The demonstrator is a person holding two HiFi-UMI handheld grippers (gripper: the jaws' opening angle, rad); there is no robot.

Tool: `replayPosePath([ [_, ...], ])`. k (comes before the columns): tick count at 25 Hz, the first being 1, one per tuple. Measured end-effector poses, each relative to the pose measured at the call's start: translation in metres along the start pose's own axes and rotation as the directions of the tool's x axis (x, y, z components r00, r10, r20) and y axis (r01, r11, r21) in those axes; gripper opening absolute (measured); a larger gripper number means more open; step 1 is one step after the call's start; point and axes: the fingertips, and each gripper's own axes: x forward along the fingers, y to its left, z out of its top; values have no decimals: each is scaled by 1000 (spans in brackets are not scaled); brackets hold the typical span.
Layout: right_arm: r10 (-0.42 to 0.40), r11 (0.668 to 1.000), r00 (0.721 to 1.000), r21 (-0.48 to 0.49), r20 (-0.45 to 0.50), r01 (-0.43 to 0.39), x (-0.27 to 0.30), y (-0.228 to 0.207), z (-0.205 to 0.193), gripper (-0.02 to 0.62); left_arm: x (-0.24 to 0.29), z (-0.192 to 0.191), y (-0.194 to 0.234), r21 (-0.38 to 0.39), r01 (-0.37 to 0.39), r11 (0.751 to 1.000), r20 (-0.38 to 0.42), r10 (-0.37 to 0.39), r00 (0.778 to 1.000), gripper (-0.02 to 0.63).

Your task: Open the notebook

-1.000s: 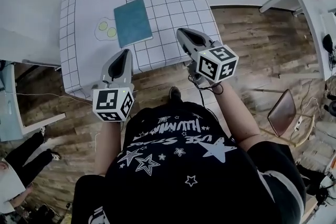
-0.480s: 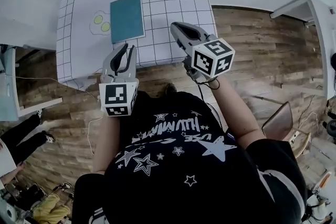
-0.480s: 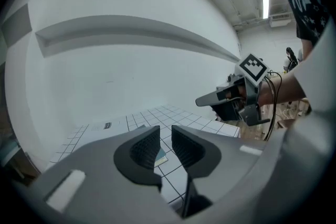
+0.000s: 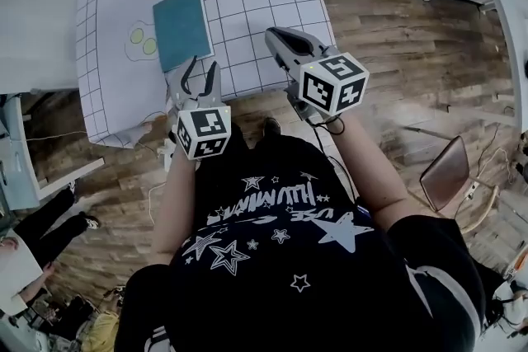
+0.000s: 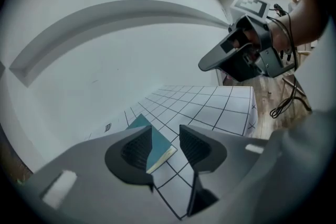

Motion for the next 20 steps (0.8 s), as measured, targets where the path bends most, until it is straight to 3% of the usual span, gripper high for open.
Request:
replayPosePath([
  [5, -53, 998, 999, 29, 8, 53, -4, -13, -2, 18, 29, -14, 3, 78, -11, 997, -73, 17, 997, 206],
  [12, -101, 993, 995, 53, 0, 101, -12, -30, -7, 17, 62, -35, 2, 240, -26, 970, -159, 65, 985, 213],
  [20, -106, 992, 994, 60, -5, 107, -17, -36, -8, 18, 73, -49, 6, 243, -77, 967, -232, 135, 963, 209],
])
